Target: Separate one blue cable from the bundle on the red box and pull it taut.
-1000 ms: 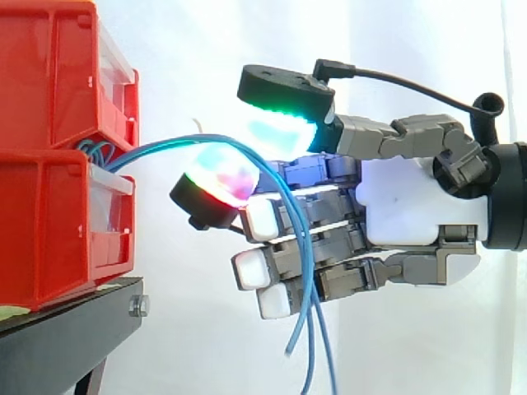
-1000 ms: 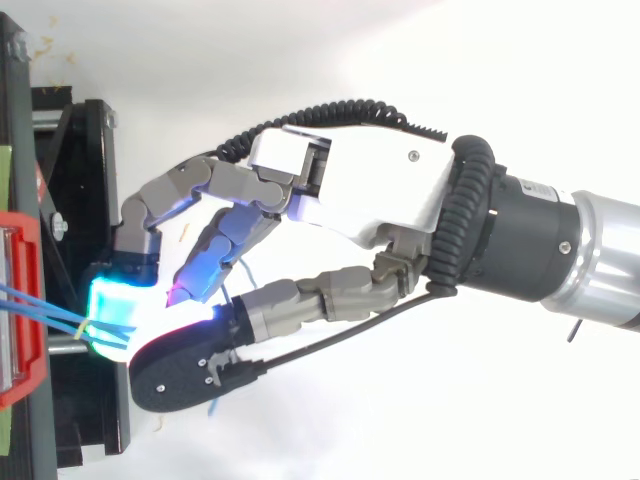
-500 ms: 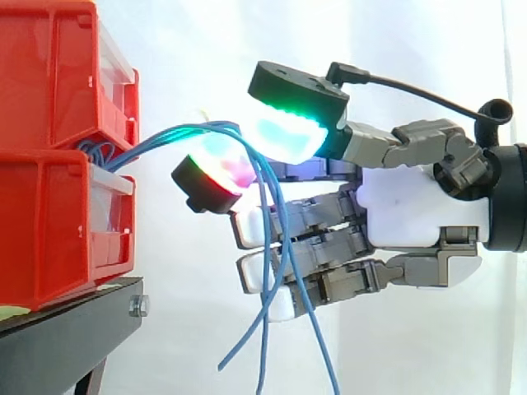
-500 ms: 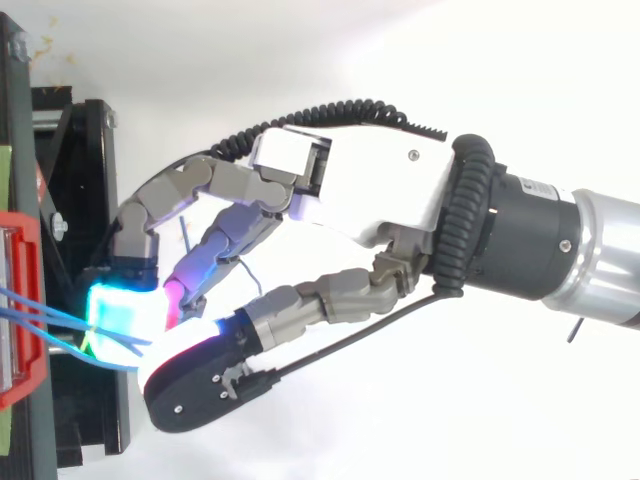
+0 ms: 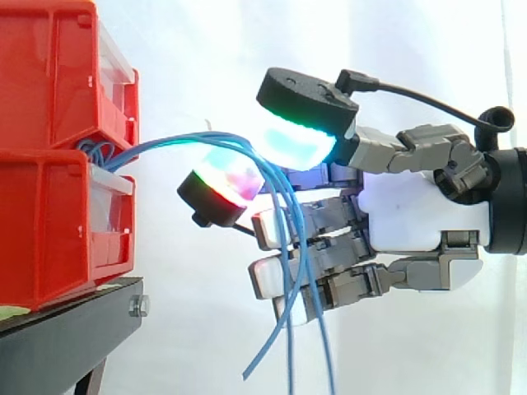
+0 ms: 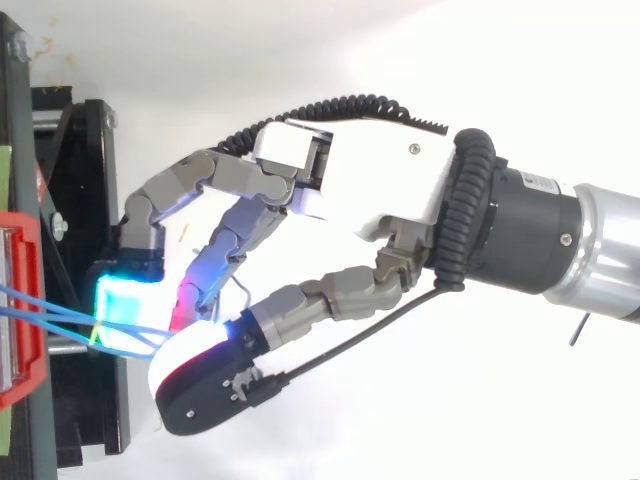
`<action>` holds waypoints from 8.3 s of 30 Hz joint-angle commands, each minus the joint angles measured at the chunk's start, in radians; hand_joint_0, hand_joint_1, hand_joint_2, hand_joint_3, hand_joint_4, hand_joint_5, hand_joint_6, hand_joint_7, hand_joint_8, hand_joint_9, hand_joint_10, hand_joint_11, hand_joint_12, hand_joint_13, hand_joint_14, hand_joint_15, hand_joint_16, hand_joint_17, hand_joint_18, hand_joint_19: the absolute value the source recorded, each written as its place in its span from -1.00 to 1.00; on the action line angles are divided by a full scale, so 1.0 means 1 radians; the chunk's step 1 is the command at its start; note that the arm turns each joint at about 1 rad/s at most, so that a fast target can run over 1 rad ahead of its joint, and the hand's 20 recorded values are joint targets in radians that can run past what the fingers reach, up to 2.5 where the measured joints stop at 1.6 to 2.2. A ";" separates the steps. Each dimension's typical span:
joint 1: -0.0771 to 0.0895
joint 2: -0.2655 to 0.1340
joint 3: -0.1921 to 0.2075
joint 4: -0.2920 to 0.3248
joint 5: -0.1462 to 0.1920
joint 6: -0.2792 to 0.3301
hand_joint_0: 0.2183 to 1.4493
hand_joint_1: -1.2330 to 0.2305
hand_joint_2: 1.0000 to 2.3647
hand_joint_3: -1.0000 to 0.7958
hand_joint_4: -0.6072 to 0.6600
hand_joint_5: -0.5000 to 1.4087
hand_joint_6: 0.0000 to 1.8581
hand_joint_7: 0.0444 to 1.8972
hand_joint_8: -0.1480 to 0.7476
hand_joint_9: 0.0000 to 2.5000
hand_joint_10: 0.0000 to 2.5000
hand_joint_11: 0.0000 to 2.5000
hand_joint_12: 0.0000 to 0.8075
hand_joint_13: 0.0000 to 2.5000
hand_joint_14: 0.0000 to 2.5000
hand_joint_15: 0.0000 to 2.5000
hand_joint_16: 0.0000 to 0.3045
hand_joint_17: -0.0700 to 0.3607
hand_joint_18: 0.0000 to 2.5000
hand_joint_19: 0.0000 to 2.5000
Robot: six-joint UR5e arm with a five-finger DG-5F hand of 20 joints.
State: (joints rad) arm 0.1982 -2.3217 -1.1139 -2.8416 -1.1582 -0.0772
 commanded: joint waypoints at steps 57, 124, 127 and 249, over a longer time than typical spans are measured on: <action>-0.002 0.001 0.002 -0.016 -0.006 0.002 -0.30 -0.46 -0.99 -0.34 -0.03 -0.57 -0.04 0.05 -0.23 -0.09 -0.98 -0.58 -0.24 -0.17 -0.98 -0.56 -0.67 -0.15 -0.41 -0.40; -0.003 0.001 0.017 -0.091 -0.031 0.011 0.01 -0.52 -1.00 -0.41 -0.43 -0.63 0.04 0.10 -0.29 -0.14 -0.98 -0.55 -0.29 -0.16 -0.98 -0.54 -0.68 -0.17 -0.40 -0.38; -0.003 0.002 0.017 -0.091 -0.031 0.011 -0.02 -0.53 -1.00 -0.44 -0.45 -0.62 0.05 0.11 -0.30 -0.12 -0.98 -0.56 -0.29 -0.14 -0.98 -0.55 -0.68 -0.17 -0.38 -0.40; -0.026 -0.077 0.032 0.039 -0.144 0.240 -0.43 -0.06 -0.98 -0.16 -0.04 -0.56 -0.05 -0.05 -0.19 0.05 -0.98 -0.52 -0.11 -0.05 -0.98 -0.51 -0.60 -0.04 -0.31 -0.33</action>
State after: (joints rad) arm 0.1718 -2.3990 -1.0817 -2.8068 -1.3027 0.1700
